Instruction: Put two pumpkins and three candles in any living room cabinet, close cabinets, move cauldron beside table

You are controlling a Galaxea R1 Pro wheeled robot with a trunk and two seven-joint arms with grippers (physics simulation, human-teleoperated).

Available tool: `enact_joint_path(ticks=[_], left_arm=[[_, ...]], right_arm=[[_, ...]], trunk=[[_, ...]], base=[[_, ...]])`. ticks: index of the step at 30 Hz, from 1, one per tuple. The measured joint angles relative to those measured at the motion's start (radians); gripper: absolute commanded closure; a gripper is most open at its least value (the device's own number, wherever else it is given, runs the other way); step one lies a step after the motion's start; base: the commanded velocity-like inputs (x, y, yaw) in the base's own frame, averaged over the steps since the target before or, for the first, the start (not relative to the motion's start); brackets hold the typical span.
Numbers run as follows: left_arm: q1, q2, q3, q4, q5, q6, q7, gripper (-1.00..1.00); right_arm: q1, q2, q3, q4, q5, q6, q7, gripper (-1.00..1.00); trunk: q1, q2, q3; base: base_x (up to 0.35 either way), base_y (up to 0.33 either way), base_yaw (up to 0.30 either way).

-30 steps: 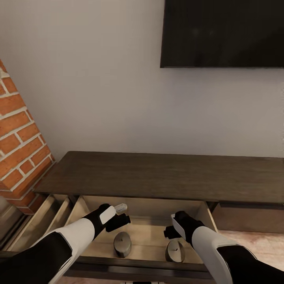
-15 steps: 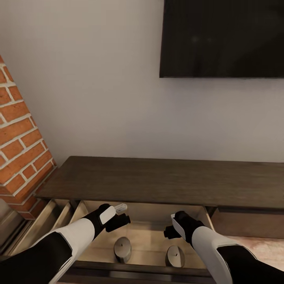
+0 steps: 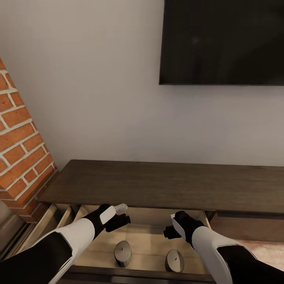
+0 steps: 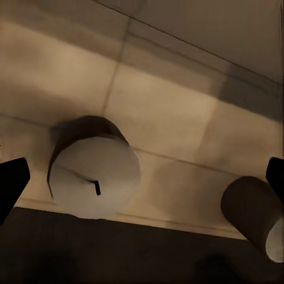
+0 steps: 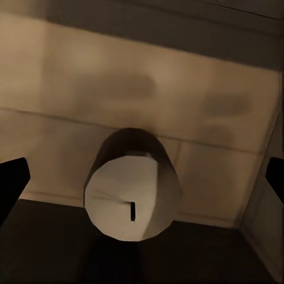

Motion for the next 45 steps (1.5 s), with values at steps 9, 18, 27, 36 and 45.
enact_joint_path(ticks=[9,18,27,36,45], left_arm=[[-0.001,0.000,-0.002,-0.006,-0.002,0.096,0.001,-1.00],[-0.002,0.001,-0.003,-0.005,-0.002,0.104,0.002,-1.00],[-0.002,0.001,-0.003,-0.005,-0.002,0.103,0.002,-1.00],[-0.002,0.007,-0.003,-0.005,-0.001,0.103,0.000,-1.00],[-0.002,0.009,-0.003,-0.005,-0.002,0.103,0.001,-1.00]], right_arm=[[0.000,-0.002,0.005,-0.002,0.000,0.006,0.011,-1.00],[0.000,-0.003,0.006,-0.004,0.003,0.008,0.022,-1.00],[0.000,-0.003,0.006,-0.004,0.004,0.007,0.022,-1.00],[0.000,-0.003,0.006,-0.004,0.004,0.006,0.022,-1.00],[0.000,-0.004,0.006,-0.004,0.004,0.006,0.022,-1.00]], trunk=[[-0.034,0.063,0.028],[-0.069,0.126,0.056],[-0.103,0.189,0.085],[-0.138,0.252,0.113],[-0.172,0.315,0.141]], base=[[0.000,0.000,0.000],[-0.103,0.000,0.000],[-0.096,0.000,0.000],[-0.049,0.000,0.000],[-0.003,0.000,0.000]])
